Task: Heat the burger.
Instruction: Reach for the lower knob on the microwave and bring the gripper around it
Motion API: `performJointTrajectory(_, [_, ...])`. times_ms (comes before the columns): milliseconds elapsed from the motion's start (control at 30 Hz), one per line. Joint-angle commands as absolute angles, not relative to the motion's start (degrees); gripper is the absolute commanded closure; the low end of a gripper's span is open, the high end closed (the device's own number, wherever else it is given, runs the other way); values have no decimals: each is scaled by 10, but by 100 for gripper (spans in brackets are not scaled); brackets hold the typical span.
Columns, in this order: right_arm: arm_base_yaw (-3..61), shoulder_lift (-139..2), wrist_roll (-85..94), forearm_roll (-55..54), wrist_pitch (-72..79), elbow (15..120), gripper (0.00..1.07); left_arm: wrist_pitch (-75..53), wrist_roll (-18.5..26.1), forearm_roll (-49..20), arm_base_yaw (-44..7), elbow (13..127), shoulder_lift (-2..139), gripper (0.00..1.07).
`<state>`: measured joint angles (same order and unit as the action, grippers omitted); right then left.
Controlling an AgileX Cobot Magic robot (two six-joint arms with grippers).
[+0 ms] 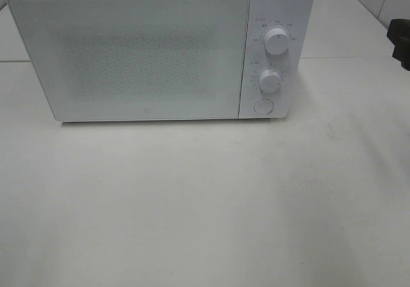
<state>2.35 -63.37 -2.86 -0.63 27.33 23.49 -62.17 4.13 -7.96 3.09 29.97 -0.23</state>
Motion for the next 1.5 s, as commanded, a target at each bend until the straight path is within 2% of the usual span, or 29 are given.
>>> performJointTrajectory(33, [23, -665, -22, -5, 350, 225, 31, -615, 37, -83, 32, 297, -13, 7])
performJointTrajectory(267, [31, -716, 16, -47, 458, 183, 31, -615, 37, -83, 32, 297, -13, 7])
performJointTrajectory(367, [61, -737, 51, -76, 495, 169, 31, -615, 37, -83, 32, 297, -13, 7])
performJointTrajectory(467, [96, -759, 86, -114, 523, 160, 31, -615, 37, -83, 32, 297, -13, 7])
performJointTrajectory(533, [142, -783, 106, -167, 549, 156, 31, -615, 37, -83, 32, 297, -13, 7])
performJointTrajectory(567, [142, -783, 106, -167, 549, 156, 31, -615, 37, -83, 32, 297, -13, 7])
performJointTrajectory(600, [171, -799, 116, -202, 561, 156, 31, -615, 37, -83, 32, 297, -13, 7])
performJointTrajectory(667, [184, -807, 121, -221, 568, 156, 31, -615, 37, -83, 32, 297, -13, 7])
performJointTrajectory(767, [247, -833, 136, -291, 599, 156, 31, -615, 37, -83, 32, 297, -13, 7])
performJointTrajectory(800, [247, -833, 136, -291, 599, 156, 31, -615, 37, -83, 32, 297, -13, 7])
performJointTrajectory(867, [308, -857, 143, -349, 630, 156, 31, -615, 37, -83, 32, 297, -13, 7])
performJointTrajectory(1033, [360, -885, 143, -407, 661, 158, 31, -615, 37, -83, 32, 297, -13, 7])
performJointTrajectory(1067, [387, -899, 143, -439, 672, 160, 31, -615, 37, -83, 32, 297, -13, 7])
performJointTrajectory(1367, [468, -955, 199, -533, 680, 211, 31, -615, 37, -83, 32, 297, -13, 7])
performJointTrajectory(1500, [478, -972, 208, -538, 677, 231, 31, -615, 37, -83, 32, 297, -13, 7])
